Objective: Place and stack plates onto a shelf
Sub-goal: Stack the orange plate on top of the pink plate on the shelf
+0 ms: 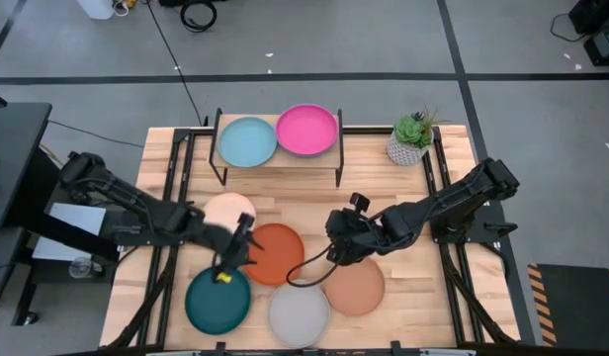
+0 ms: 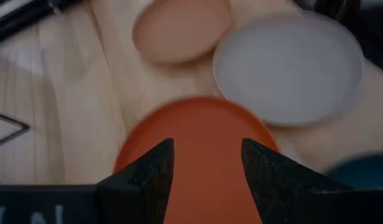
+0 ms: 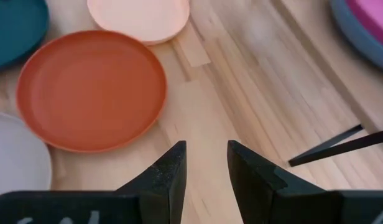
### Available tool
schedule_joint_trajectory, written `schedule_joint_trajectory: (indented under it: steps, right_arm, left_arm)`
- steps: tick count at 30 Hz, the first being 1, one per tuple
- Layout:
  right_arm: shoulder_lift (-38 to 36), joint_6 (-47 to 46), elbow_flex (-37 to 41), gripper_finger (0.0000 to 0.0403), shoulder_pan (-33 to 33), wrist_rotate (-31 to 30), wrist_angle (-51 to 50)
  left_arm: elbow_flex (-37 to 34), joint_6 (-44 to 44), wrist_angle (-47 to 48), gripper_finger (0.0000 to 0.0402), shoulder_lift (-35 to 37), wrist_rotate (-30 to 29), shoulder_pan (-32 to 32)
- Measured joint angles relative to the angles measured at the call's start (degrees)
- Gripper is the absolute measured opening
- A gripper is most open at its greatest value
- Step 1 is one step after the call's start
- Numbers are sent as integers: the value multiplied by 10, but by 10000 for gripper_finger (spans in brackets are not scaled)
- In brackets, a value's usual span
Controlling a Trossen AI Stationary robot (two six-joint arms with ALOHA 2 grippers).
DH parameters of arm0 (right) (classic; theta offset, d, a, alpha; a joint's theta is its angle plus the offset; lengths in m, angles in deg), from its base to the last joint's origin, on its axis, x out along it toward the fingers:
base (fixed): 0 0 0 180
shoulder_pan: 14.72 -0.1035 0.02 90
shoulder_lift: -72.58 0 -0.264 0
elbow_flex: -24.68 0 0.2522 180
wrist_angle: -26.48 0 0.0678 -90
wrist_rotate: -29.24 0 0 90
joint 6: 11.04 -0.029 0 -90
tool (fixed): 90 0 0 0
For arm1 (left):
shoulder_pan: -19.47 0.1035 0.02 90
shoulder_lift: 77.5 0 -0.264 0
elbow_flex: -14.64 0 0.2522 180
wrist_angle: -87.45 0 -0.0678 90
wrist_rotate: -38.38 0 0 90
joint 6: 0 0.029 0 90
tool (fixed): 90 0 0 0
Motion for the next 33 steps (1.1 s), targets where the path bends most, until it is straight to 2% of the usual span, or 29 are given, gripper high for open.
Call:
schedule_joint_trajectory:
  steps: [2,7,11,13,16,21,33]
  right_arm:
    - [0,0,0,123,1,-2,4]
    - [3,3,1,123,9,-2,41]
    - [3,3,3,123,10,1,50]
    - [3,2,3,123,8,1,51]
    - [3,2,3,123,8,2,51]
    - [3,11,3,123,14,2,54]
    - [3,28,3,123,19,3,60]
  left_arm:
    - [0,-38,36,194,0,-33,-38]
    - [0,-109,92,194,-33,-28,-114]
    - [0,-134,98,194,-82,-14,-158]
    - [-1,-137,72,194,-106,-16,-172]
    - [1,-132,30,194,-143,-16,-173]
    - [28,-132,12,194,-192,-33,-153]
    - [86,-103,24,194,-280,-30,-142]
